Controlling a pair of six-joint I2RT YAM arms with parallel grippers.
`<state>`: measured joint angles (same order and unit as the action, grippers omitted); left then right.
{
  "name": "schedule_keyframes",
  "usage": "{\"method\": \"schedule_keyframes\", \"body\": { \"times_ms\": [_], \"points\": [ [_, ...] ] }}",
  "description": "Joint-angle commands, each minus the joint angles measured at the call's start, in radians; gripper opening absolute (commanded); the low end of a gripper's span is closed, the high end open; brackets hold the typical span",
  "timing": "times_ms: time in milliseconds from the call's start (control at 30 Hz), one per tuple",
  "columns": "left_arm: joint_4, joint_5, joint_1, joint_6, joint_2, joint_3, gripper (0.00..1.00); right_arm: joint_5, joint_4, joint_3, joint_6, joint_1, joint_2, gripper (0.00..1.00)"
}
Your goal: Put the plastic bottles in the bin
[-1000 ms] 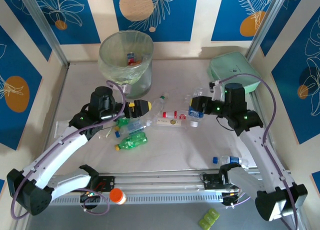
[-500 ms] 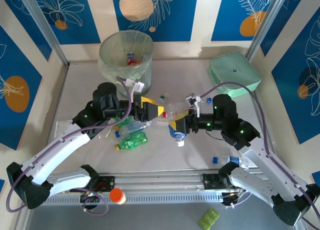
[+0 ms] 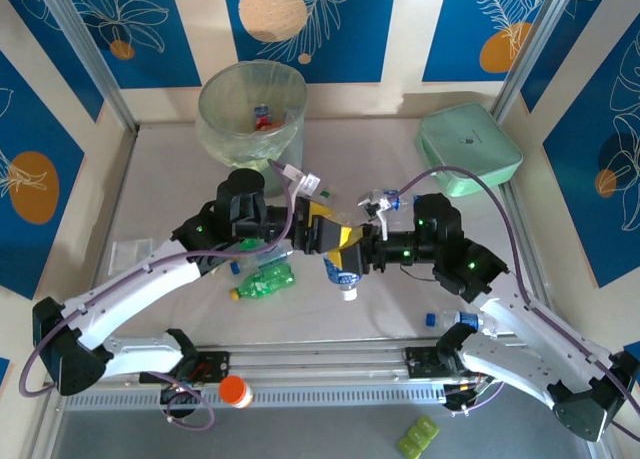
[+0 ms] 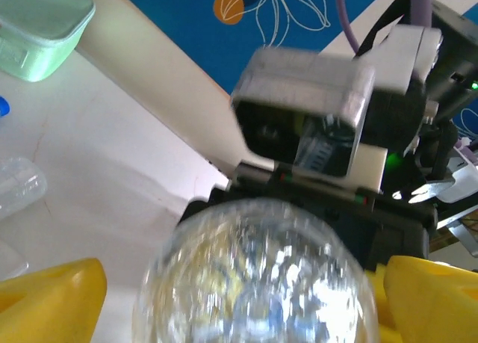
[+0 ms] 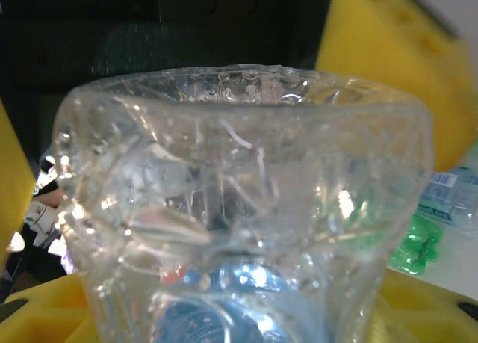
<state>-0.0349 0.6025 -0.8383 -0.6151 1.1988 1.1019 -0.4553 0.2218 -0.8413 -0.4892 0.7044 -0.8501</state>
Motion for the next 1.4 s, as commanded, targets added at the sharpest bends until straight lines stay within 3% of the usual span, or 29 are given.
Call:
{"method": "schedule_keyframes", "body": {
  "times_ms": [0,133,233,667,933,1200,1367],
  "points": [
    [0.14,0.042,-0.008,-0.064,0.022,0.007,0.87,0.007,-0.056,0.027,-0.014,0.021,0.0,0.56],
    [0.199,0.093,-0.01,-0.102,0.058,0.011,0.74,0.028,-0.067,0.046,-0.017,0.028,0.012,0.56],
    [0.205,0.101,-0.016,-0.098,0.066,0.01,0.69,0.05,-0.06,0.05,-0.013,0.025,0.025,0.56],
    [0.059,0.016,-0.031,-0.001,0.051,0.025,0.76,0.105,-0.021,0.028,0.003,0.008,0.073,0.55],
    [0.082,0.057,-0.031,-0.02,0.07,0.054,0.48,0.078,-0.035,0.045,-0.005,0.0,0.066,0.56],
    [0.062,0.01,-0.017,-0.019,0.049,0.062,0.43,0.109,0.003,0.036,0.003,-0.01,0.105,0.98],
    [0.02,-0.013,0.05,-0.036,0.045,0.084,0.42,0.1,0.063,0.011,0.021,-0.018,0.144,0.99]
  ]
}}
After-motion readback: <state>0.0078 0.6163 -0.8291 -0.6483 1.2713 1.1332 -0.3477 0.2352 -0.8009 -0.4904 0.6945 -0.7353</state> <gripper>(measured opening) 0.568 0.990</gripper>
